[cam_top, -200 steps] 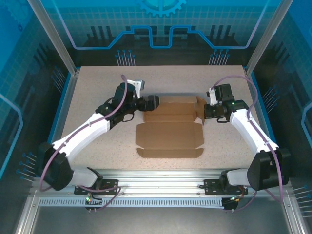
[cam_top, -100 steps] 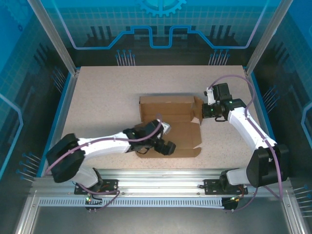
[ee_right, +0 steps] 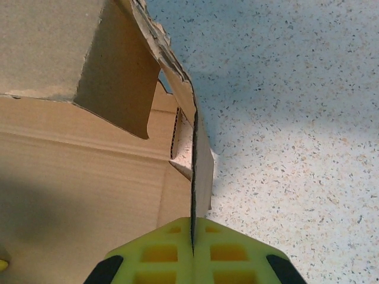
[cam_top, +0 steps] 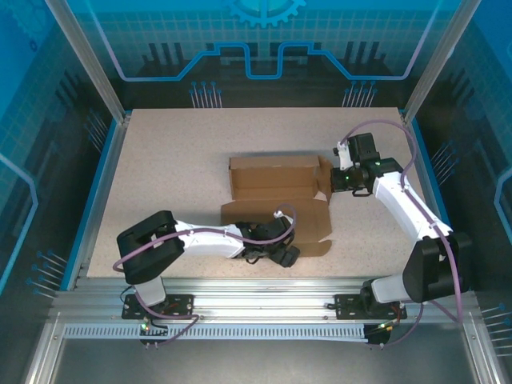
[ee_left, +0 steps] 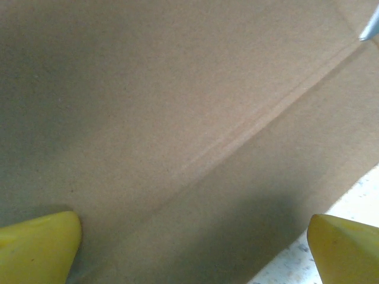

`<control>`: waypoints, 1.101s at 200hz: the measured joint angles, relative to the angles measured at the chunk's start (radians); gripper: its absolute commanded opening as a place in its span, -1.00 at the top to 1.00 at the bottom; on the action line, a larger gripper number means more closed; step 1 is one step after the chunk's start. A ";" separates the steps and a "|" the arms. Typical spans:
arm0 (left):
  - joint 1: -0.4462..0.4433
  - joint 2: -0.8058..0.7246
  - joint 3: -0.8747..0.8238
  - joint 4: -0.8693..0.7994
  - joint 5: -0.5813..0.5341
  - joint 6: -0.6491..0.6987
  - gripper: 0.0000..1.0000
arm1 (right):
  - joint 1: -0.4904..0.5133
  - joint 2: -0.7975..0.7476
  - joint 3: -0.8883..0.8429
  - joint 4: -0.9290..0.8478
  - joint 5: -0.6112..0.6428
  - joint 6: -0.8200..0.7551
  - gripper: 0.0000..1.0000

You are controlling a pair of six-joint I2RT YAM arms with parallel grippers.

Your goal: Fold the paper box

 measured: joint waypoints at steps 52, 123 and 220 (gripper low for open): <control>0.000 0.003 0.001 -0.016 -0.040 -0.017 -0.99 | 0.000 0.025 0.066 -0.050 -0.006 -0.016 0.98; -0.006 0.013 0.008 -0.021 -0.059 -0.018 -0.99 | 0.001 0.067 0.119 -0.108 -0.070 -0.018 0.97; -0.011 0.021 0.019 -0.028 -0.068 -0.050 -0.99 | 0.032 0.077 0.089 -0.073 -0.118 0.028 0.96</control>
